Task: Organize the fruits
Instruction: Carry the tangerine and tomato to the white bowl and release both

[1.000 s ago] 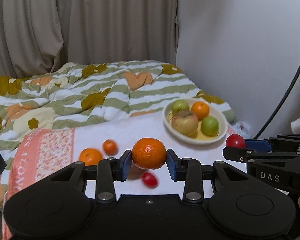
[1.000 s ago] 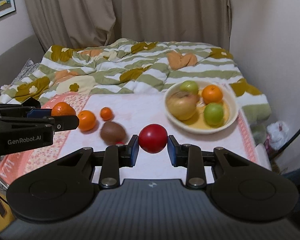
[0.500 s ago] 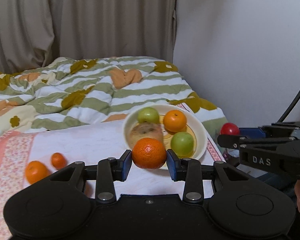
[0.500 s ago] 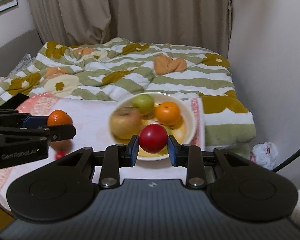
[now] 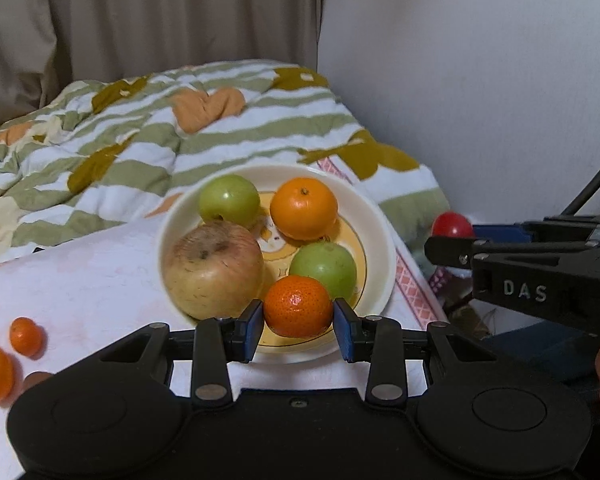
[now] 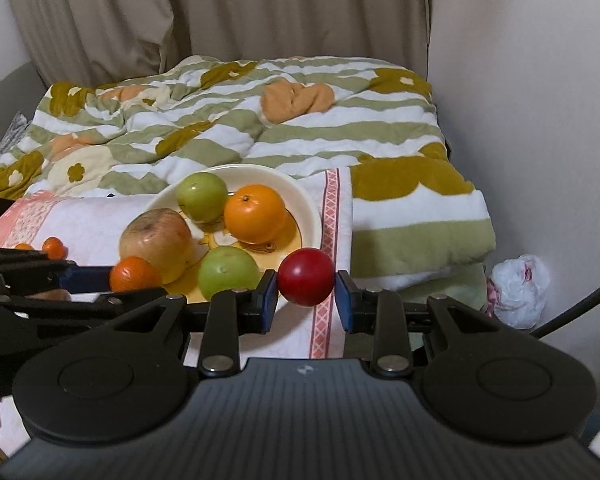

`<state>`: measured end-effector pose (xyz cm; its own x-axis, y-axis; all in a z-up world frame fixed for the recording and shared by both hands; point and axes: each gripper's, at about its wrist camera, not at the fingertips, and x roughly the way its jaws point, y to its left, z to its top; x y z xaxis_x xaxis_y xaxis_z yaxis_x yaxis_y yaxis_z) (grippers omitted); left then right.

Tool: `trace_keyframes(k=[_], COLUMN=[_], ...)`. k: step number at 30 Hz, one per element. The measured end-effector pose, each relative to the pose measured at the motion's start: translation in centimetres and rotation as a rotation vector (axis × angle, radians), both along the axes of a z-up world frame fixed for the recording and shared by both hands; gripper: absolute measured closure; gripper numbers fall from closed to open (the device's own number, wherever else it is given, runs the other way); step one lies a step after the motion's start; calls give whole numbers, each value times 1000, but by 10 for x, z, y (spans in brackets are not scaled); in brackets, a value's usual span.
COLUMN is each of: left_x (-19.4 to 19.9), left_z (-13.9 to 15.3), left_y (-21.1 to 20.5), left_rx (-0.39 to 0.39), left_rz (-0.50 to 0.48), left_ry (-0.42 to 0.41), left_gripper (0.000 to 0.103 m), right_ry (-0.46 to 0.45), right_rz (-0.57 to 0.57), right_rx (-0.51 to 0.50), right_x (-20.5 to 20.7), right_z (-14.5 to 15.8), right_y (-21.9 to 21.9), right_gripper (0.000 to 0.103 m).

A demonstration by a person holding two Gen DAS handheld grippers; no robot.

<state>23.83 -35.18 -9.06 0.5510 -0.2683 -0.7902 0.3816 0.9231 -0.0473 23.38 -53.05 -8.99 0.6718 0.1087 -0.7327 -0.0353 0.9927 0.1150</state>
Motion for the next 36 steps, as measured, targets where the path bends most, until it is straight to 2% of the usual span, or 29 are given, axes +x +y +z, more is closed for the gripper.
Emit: trace_keyframes(k=[9,10,12,14,24,36], left_x=[14,14,13,9,-2,-15], left_z=[-20,-21,-18,-12,0,13], left_y=[-8,-7,-5,0,22,48], left_rx=[61,59,52,48,90,55], left_rz=[-3,-1,0,6,40,80], left_ry=[58,62,51,20,10,-25], left_gripper=[60,56,20,8,6,6], right_ry=[7,8,7,6,18,42], right_rz=[-3,-4,-7,-9,9,47], right_rx=[6,5,7,9,22,-5], right_x=[11,12,12,13,37,67], right_z=[-8,-8,-8,-8,-10,-36], right_y=[1,2,2,1,15,30], right_gripper=[57,57,57,57,57,56])
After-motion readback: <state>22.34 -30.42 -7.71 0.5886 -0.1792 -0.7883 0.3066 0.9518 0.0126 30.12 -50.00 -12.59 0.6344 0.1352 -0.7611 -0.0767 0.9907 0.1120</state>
